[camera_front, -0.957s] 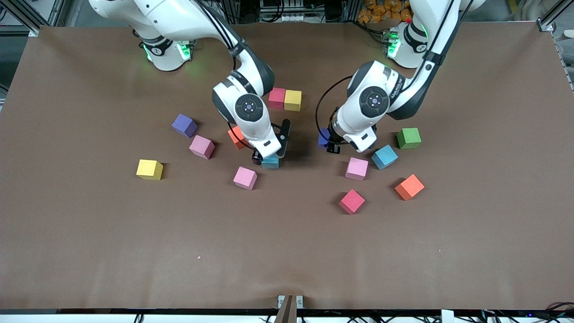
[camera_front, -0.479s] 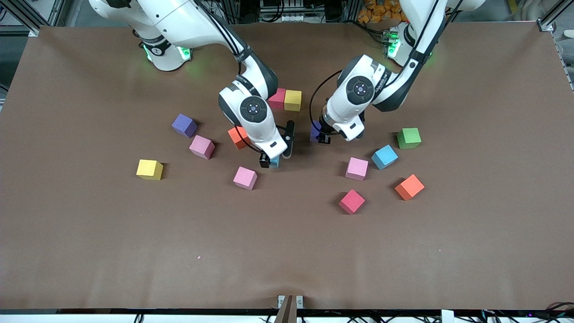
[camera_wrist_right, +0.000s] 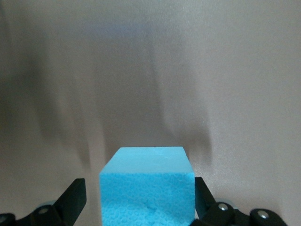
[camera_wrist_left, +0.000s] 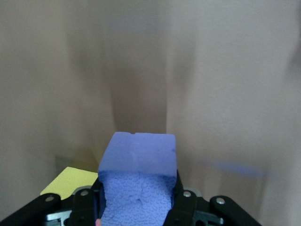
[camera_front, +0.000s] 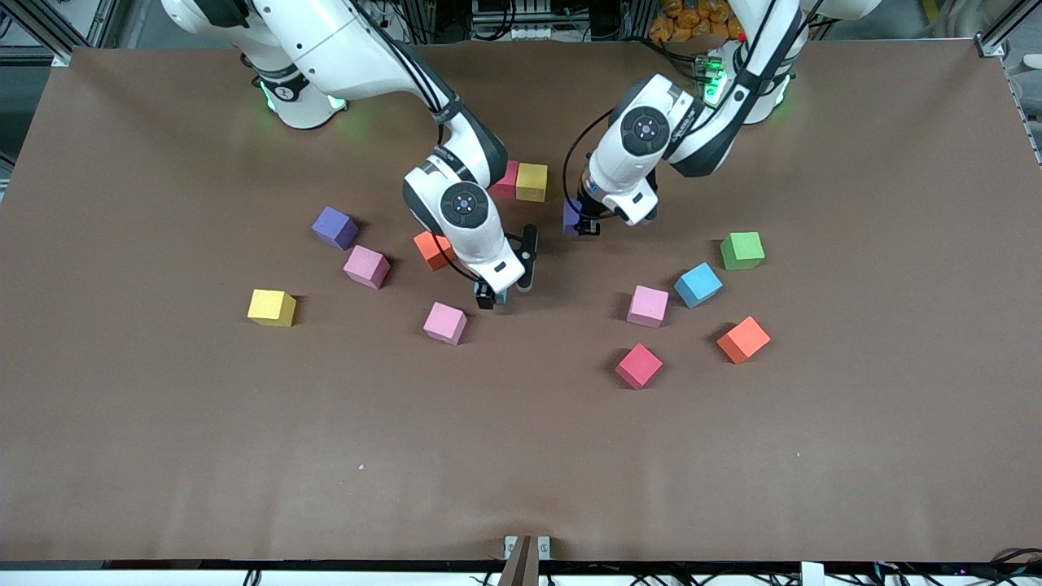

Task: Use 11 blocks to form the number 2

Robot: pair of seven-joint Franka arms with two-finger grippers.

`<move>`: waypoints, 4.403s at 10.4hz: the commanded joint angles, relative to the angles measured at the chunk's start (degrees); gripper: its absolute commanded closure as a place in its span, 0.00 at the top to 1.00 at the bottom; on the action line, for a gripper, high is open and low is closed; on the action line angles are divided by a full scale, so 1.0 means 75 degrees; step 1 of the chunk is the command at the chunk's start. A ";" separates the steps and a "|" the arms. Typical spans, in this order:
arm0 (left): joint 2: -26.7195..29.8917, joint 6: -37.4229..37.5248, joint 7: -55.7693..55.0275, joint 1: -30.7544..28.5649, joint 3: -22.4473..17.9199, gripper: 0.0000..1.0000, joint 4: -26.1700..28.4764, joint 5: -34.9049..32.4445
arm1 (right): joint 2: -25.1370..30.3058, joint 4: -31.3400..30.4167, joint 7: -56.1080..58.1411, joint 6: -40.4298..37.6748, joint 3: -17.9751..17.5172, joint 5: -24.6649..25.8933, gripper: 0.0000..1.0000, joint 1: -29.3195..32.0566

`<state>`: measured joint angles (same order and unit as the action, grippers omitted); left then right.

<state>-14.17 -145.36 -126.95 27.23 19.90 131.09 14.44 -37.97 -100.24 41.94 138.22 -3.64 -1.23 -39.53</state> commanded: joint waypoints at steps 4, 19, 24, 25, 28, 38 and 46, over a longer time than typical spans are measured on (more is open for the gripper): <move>-0.0055 -0.0714 -0.0921 0.0692 0.0101 0.02 0.0510 -0.0156 | -0.0036 0.0182 -0.0084 -0.0078 -0.0042 0.0141 0.41 0.0149; -0.0290 -0.1911 -0.1074 0.1244 0.0183 0.00 0.1073 -0.0496 | 0.0339 0.1131 -0.7217 -0.1285 0.0052 0.0164 0.41 0.0091; -0.0361 -0.2028 -0.1213 0.1291 0.0183 0.00 0.1131 -0.0484 | 0.0281 0.1131 -0.8334 -0.1308 0.0193 0.0152 0.41 0.0114; -0.0372 -0.2087 -0.1319 0.1291 0.0183 0.00 0.1131 -0.0484 | 0.0281 0.1131 -0.8369 -0.1425 0.0193 0.0141 0.41 0.0091; -0.0430 -0.2087 -0.1425 0.1303 0.0183 0.00 0.1108 -0.0484 | 0.0281 0.1131 -0.8627 -0.1508 0.0193 0.0152 0.41 0.0079; -0.0548 -0.2193 -0.1484 0.1479 0.0183 0.28 0.1131 -0.0495 | 0.0293 0.1154 -0.9037 -0.1637 0.0193 0.0141 0.41 0.0032; 0.0306 -0.1727 -0.1344 0.1502 0.0183 1.00 0.1401 -0.0507 | 0.0269 0.1190 -0.9880 -0.1578 0.0169 0.0035 0.41 -0.0120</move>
<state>-15.73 -160.35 -136.02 38.61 21.16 139.84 12.21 -36.30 -91.60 -30.04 126.68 -2.15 -1.06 -40.24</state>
